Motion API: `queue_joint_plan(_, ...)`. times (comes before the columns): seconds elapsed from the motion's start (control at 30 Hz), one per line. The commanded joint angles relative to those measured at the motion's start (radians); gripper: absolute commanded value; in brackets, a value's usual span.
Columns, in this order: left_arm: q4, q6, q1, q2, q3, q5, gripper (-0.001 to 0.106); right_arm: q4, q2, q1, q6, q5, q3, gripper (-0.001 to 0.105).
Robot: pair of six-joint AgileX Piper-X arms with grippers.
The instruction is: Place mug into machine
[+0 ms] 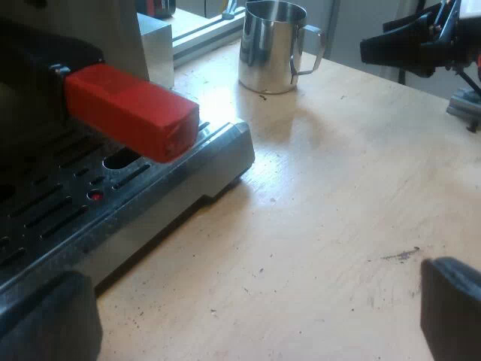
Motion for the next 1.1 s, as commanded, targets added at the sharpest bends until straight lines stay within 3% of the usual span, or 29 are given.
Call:
queue_joint_plan(0.03,-0.016,-0.003,-0.002,0.002,-0.005,0.007,0.089,-0.091,0.08,-0.004,-0.008,0.003,0.0,0.063)
queue_joint_plan(0.6,-0.016,-0.003,-0.002,0.002,-0.005,0.007,0.089,-0.613,0.597,-0.004,0.002,0.066,-0.038,0.063)
queue_joint_plan(1.1,-0.016,-0.003,-0.002,0.002,-0.005,0.007,0.089,-0.643,0.832,-0.005,0.019,0.069,-0.203,0.063)
